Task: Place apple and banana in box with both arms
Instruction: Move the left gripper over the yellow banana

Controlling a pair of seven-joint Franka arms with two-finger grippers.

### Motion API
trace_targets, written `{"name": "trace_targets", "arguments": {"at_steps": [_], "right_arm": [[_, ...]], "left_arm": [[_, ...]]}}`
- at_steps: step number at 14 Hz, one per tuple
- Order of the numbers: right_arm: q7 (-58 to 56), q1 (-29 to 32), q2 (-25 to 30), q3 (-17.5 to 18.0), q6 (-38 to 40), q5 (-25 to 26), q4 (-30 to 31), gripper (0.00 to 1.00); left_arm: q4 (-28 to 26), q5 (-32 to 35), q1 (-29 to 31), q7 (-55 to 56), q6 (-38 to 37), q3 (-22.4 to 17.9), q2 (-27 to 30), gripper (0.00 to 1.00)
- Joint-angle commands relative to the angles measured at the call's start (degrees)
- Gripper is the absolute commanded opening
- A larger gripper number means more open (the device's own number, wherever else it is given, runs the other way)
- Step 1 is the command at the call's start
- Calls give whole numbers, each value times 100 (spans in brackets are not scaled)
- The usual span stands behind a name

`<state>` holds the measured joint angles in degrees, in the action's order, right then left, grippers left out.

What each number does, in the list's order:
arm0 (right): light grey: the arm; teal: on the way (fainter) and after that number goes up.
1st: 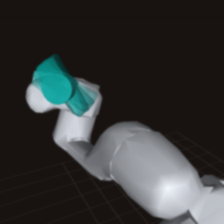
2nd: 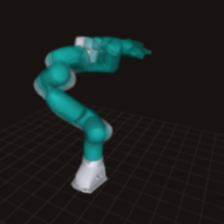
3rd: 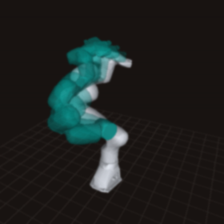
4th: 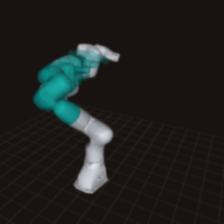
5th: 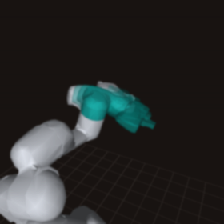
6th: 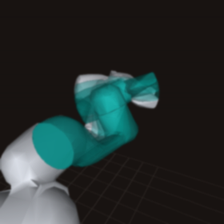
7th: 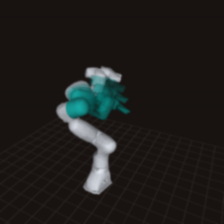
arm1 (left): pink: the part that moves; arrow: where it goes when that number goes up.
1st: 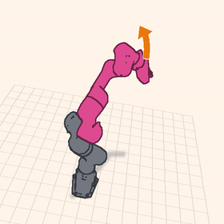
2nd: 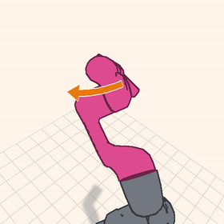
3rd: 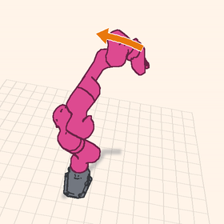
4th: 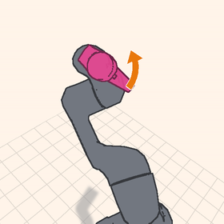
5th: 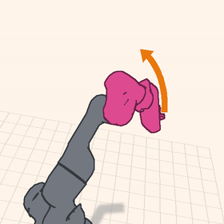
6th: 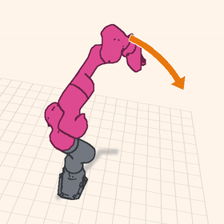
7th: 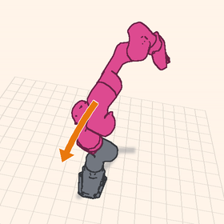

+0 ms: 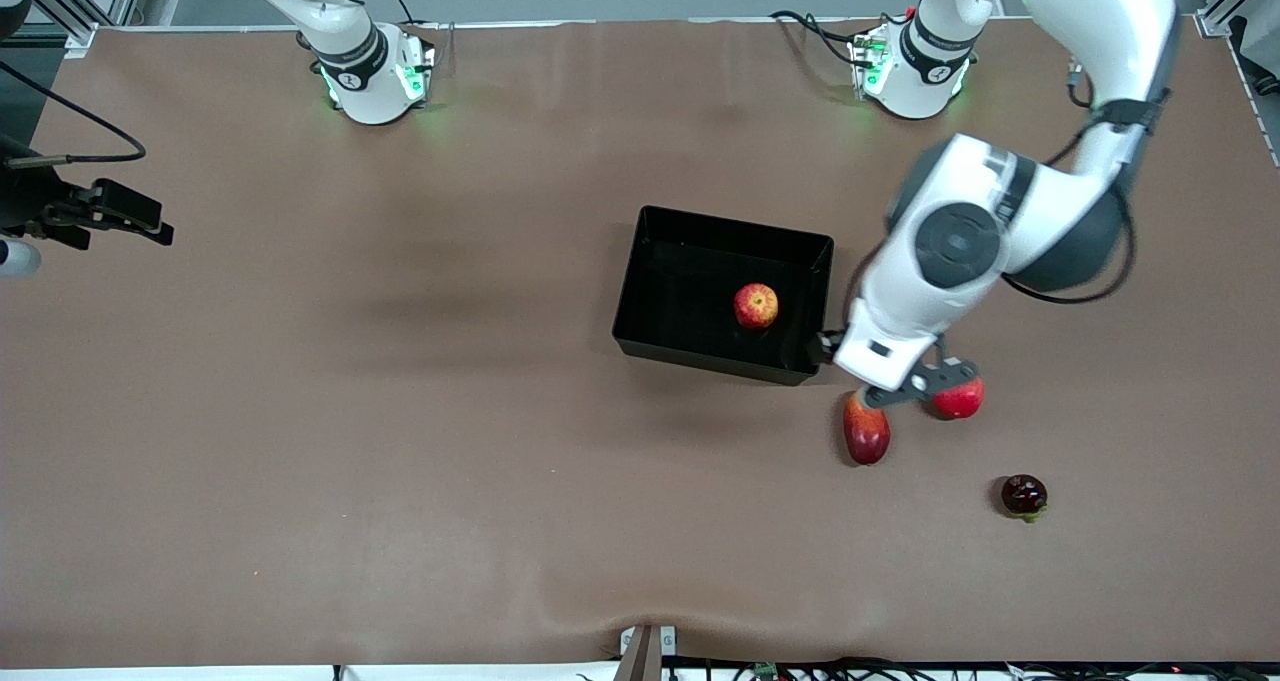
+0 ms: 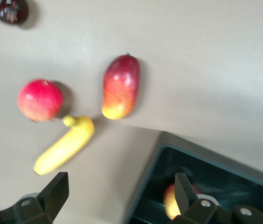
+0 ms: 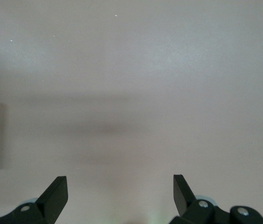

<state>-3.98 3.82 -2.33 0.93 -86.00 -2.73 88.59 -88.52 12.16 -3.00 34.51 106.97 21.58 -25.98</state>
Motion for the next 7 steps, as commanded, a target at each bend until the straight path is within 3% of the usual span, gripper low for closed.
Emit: {"name": "trace_targets", "arguments": {"at_steps": [1, 4, 7], "right_arm": [[-59, 92, 49, 74, -39, -8, 71, 100], [-77, 57, 23, 83, -48, 18, 71, 100], [-200, 13, 22, 101, -57, 211, 62, 100]], "left_arm": [[19, 93, 342, -1057, 61, 39, -258, 100], [10, 93, 660, -1754, 429, 39, -583, 100], [-60, 111, 704, -1798, 500, 22, -829, 92]]}}
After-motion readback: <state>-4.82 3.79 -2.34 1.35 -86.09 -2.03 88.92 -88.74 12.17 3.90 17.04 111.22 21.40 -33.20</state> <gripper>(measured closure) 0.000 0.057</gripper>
